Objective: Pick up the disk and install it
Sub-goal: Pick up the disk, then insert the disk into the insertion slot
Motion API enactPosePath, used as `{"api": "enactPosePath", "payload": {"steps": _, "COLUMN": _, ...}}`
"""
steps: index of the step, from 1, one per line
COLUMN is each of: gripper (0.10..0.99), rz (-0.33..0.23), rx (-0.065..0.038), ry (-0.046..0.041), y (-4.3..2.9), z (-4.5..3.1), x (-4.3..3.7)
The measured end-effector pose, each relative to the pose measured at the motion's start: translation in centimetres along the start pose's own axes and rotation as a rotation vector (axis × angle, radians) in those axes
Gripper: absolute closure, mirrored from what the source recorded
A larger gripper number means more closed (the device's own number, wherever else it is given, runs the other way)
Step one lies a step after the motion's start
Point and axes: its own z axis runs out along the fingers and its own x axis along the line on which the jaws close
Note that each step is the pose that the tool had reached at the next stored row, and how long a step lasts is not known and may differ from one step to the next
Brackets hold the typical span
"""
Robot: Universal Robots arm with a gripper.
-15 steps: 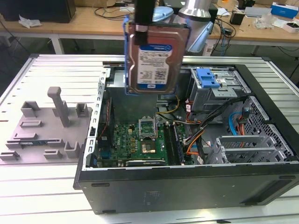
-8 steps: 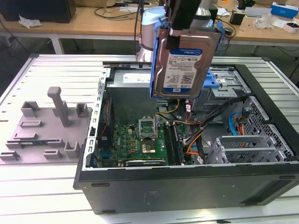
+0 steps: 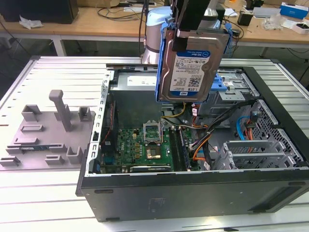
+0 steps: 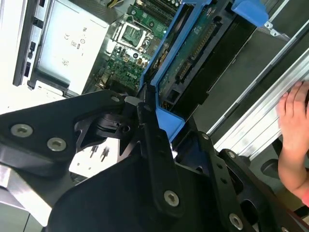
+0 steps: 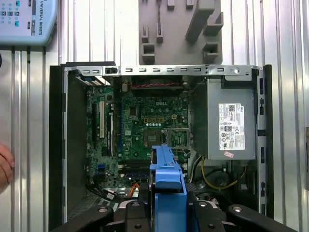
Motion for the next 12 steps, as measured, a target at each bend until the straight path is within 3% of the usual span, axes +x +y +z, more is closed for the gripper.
{"api": "enactPosePath", "payload": {"steps": 12, "gripper": 0.722, "rz": 0.000, "rx": 0.000, "ry": 0.0000, "y": 0.00, "z": 0.00, "x": 0.00}}
